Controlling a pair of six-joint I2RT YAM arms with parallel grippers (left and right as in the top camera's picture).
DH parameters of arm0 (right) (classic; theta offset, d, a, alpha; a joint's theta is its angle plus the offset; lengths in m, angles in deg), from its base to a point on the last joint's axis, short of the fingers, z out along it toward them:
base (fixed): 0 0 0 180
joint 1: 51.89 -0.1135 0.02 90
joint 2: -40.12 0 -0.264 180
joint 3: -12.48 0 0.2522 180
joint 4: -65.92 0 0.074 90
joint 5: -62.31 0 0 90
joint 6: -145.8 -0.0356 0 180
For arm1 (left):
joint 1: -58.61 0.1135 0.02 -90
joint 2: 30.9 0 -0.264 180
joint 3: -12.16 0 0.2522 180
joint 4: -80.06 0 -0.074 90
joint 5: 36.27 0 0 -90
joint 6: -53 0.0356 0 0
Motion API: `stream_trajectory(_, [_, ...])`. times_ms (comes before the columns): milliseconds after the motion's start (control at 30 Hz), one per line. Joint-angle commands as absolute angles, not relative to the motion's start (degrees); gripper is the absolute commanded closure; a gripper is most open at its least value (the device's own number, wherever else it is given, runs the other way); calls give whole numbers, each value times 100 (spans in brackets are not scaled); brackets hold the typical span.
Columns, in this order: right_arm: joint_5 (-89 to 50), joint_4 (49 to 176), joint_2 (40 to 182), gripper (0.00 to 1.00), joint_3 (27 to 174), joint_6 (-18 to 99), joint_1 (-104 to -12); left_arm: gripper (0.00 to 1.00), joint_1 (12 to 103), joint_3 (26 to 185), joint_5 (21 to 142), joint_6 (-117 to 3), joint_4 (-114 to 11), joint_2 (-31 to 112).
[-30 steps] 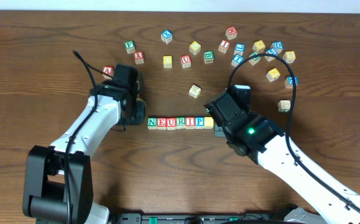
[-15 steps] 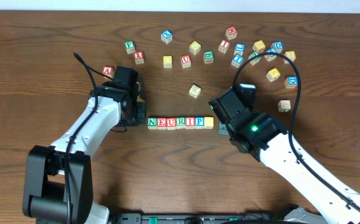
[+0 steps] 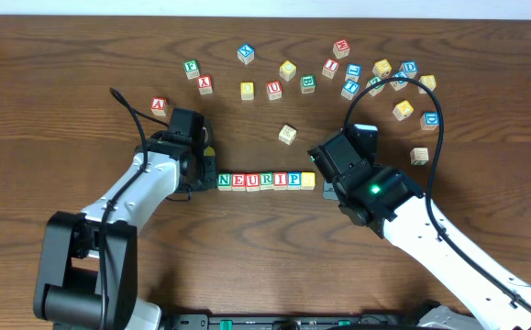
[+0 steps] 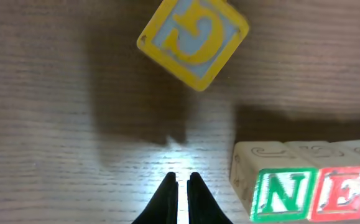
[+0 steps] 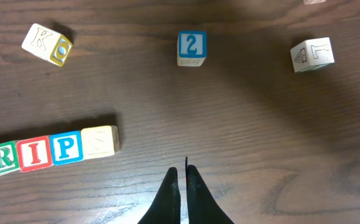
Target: Spell out NEURIPS
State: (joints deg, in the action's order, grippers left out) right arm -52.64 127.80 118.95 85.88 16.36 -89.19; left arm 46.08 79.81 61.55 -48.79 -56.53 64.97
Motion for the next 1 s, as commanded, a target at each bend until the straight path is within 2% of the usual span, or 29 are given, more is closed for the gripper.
stream_trajectory(0, [-5434,12791,11888,99,8664,1603,-8895,92,4385,7948,6220,-5019,-5699,6436])
stream_trajectory(200, [-5434,12808,11888,99,8666,1603,-8895,92,4168,7950,6056,-5019,-5764,6436])
stream_trajectory(967, [-5432,12836,11888,99,8664,1603,-8895,92,4302,7952,5988,-5021,-5889,6436])
